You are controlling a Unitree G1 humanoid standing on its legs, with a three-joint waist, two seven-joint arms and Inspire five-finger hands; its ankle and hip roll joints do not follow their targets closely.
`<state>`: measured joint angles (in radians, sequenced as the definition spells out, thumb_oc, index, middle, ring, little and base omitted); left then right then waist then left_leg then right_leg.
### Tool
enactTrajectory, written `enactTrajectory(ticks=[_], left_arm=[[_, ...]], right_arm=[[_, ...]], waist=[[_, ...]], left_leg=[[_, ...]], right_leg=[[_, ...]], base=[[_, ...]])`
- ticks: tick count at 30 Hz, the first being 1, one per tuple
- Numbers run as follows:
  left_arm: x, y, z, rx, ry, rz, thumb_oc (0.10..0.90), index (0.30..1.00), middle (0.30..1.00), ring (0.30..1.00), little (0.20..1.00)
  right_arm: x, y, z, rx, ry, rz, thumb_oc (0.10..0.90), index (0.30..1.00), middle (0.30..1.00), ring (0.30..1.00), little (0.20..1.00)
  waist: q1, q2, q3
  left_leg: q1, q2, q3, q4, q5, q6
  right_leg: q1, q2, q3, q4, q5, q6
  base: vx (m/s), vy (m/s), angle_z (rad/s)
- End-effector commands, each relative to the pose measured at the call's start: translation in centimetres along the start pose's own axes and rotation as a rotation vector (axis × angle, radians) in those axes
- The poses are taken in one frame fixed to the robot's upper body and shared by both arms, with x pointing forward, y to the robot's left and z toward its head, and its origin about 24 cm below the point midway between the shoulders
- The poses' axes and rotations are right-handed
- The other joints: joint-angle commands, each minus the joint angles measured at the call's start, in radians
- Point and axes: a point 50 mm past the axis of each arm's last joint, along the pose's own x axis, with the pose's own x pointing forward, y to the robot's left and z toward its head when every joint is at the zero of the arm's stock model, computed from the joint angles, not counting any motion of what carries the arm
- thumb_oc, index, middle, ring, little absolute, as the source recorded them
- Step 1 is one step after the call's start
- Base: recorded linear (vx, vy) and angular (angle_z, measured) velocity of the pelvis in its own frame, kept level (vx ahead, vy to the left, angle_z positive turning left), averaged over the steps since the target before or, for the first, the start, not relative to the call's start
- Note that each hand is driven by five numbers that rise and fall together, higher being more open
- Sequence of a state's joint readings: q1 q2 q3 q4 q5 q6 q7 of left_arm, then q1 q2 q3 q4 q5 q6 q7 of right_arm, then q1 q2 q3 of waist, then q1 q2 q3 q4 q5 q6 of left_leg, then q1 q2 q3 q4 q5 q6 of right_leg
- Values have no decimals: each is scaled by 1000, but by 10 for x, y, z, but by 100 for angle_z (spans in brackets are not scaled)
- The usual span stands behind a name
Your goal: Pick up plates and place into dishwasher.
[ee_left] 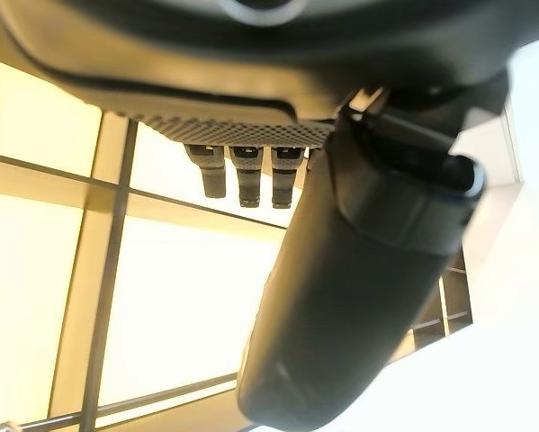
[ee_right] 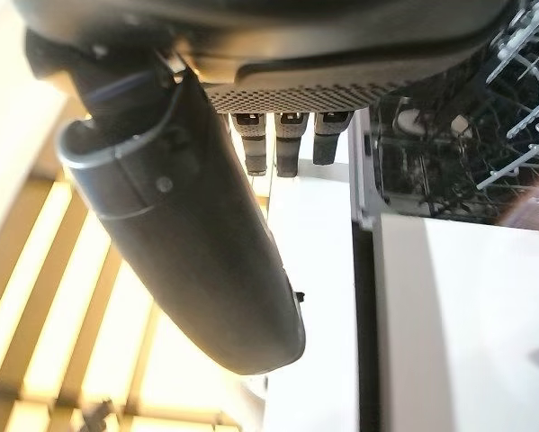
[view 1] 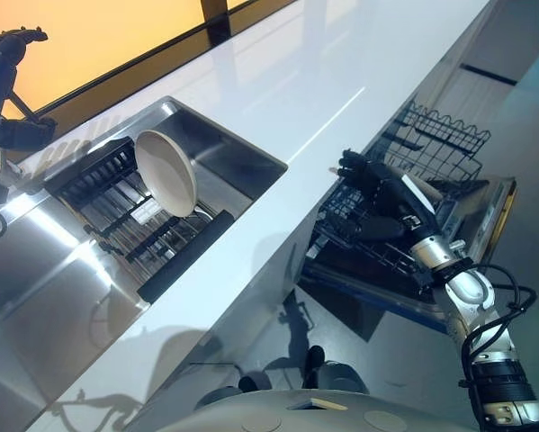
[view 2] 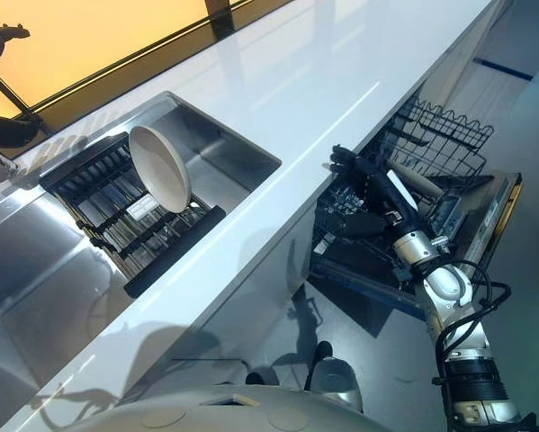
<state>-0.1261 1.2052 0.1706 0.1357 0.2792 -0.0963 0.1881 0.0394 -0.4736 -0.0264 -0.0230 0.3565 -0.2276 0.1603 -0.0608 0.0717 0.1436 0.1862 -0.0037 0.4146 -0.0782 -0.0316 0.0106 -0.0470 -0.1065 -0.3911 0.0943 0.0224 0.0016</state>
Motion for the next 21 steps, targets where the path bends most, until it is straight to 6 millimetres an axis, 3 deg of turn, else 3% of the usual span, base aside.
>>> enactTrajectory(ticks=[1,4,9,14,21], left_arm=[[16,53,1,59,-10,221,800,900,900,900,900],[14,46,4,77,-9,191,800,900,900,900,900],[14,41,7,118,-8,143,800,900,900,900,900],[16,42,6,147,4,111,800,900,900,900,900],[21,45,6,209,0,70,800,900,900,900,900]], right_arm=[[1,-22,82,-77,-524,-304,800,900,900,900,900],[-11,-38,110,-159,-709,-502,800,900,900,900,900],[-19,-52,120,-239,-776,-704,800,900,900,900,900],[-20,-65,103,-247,-644,-778,800,900,900,900,900],[-19,-64,68,-201,-444,-723,800,900,900,900,900]], waist=[[-9,22,-44],[-10,24,-51],[-13,22,-56],[-21,20,-60],[-44,19,-56]], left_leg=[[-33,-65,-15,26,-88,36],[-32,-65,-13,34,-95,38],[-29,-68,-11,38,-98,39],[-32,-67,-2,44,-99,39],[-36,-65,15,52,-99,42]], right_leg=[[31,-63,11,80,-63,197],[34,-61,13,77,-66,195],[36,-57,13,73,-64,192],[30,-58,13,72,-59,192],[15,-59,22,80,-51,196]], base=[[36,30,2],[43,19,-1],[29,3,-8],[9,0,-5],[17,-2,-8]])
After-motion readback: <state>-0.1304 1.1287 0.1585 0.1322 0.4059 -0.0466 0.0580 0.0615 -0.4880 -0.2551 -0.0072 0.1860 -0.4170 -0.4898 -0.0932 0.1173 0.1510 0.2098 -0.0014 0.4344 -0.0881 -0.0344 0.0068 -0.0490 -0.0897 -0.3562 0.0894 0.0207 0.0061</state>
